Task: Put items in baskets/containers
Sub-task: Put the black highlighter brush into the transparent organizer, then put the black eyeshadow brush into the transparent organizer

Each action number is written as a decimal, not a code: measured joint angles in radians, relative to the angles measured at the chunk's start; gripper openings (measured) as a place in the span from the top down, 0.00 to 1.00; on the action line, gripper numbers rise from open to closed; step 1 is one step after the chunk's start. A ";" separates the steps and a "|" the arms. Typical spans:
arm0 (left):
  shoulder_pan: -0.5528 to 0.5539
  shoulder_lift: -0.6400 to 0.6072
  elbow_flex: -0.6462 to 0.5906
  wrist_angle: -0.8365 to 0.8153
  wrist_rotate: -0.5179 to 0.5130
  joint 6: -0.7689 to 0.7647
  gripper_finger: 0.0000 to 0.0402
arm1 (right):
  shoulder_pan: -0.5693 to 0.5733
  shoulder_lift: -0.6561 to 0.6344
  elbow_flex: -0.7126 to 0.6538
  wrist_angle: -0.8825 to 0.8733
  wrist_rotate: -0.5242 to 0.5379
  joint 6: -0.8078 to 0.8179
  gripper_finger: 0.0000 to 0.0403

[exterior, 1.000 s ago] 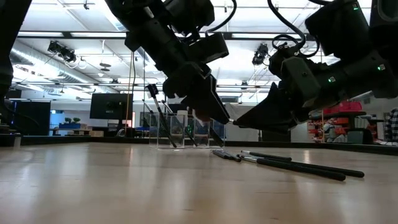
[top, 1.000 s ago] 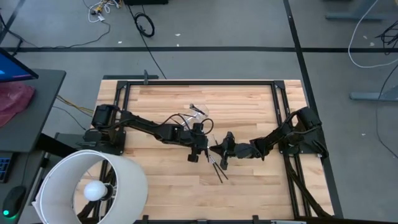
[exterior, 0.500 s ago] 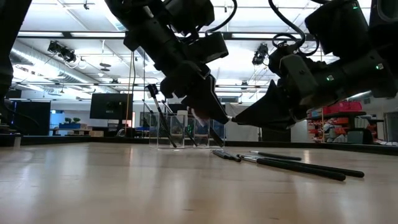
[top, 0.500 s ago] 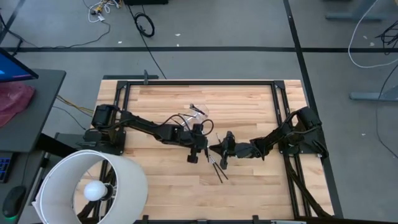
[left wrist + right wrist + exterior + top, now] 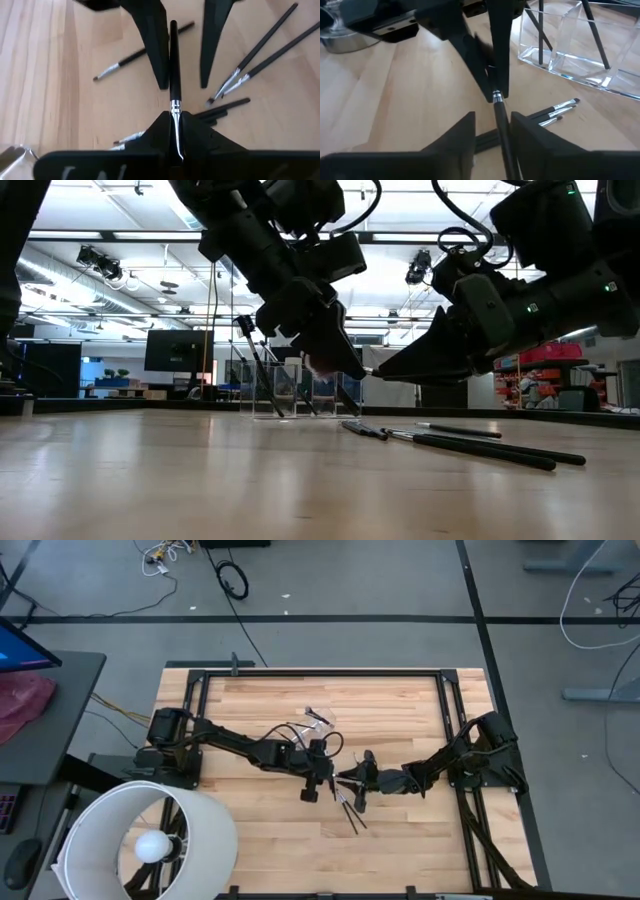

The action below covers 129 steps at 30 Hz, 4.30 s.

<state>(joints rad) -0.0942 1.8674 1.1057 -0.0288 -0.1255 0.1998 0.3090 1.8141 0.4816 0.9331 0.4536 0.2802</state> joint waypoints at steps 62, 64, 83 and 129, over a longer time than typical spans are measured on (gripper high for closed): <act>0.211 0.222 0.686 -1.278 -0.298 0.195 0.71 | 0.000 0.000 0.000 -0.182 0.077 0.104 0.45; 0.203 0.217 0.686 -1.280 -0.333 0.165 0.68 | 0.000 0.000 0.000 -0.180 0.077 0.104 0.45; 0.130 -0.096 0.689 -1.292 -0.458 -0.092 0.68 | 0.117 -0.591 0.001 -1.086 0.218 0.344 0.45; -0.007 -0.120 0.511 -0.905 -0.014 -0.134 0.70 | 0.035 -0.400 -0.381 -0.303 0.174 0.382 0.99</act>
<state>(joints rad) -0.1017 1.7470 1.6163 -0.9335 -0.1400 0.0660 0.3444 1.4139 0.1007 0.6305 0.6271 0.6624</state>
